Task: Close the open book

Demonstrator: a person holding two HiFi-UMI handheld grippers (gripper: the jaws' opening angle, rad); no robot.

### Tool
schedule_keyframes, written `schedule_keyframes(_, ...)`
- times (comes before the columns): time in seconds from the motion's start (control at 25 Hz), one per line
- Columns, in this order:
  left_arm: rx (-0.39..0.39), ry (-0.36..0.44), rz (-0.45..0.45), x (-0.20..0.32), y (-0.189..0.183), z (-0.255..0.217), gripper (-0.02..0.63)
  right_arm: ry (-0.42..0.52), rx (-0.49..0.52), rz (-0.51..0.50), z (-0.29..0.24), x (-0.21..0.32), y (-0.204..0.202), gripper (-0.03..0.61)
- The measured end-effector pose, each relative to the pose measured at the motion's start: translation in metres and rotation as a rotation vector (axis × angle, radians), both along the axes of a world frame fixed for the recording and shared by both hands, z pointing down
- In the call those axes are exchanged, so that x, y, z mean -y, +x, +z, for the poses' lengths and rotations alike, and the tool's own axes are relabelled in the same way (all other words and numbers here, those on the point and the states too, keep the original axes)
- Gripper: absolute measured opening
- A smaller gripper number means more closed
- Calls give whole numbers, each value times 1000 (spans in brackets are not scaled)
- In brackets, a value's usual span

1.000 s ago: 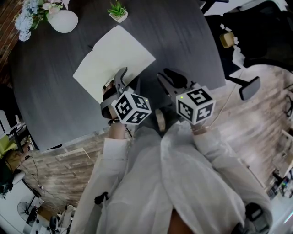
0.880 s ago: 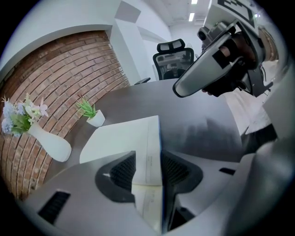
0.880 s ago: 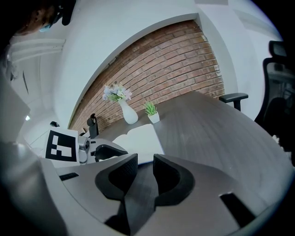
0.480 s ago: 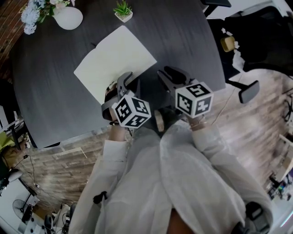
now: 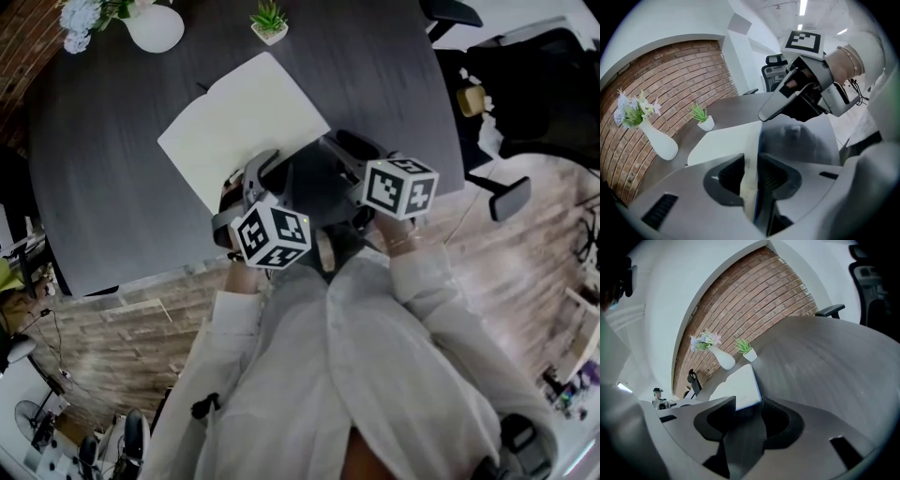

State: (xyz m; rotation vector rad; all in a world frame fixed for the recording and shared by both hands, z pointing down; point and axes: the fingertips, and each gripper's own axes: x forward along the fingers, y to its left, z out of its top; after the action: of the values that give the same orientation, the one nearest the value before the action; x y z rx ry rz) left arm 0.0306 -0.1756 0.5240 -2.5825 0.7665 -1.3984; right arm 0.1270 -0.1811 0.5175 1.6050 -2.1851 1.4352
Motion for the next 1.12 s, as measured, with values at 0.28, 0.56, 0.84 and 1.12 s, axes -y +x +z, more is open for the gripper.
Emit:
schedule_keyframes(0.28,-20,2,-12,0,0,-3,91,-44,48,6,8,17,-5,163)
schedule_keyframes(0.56,-32,6,-27,0,-1,-5,87,-64,154,-44,7,27,-17,163)
schedule_keyframes(0.84,-52,2,-54,2,-2,-6,84,-67,149,-80,-1,30,-15,163)
schedule_keyframes(1.12,-68,-8,-82,0,-4,-3,77,-51,255,-56,-17,31,-12,134)
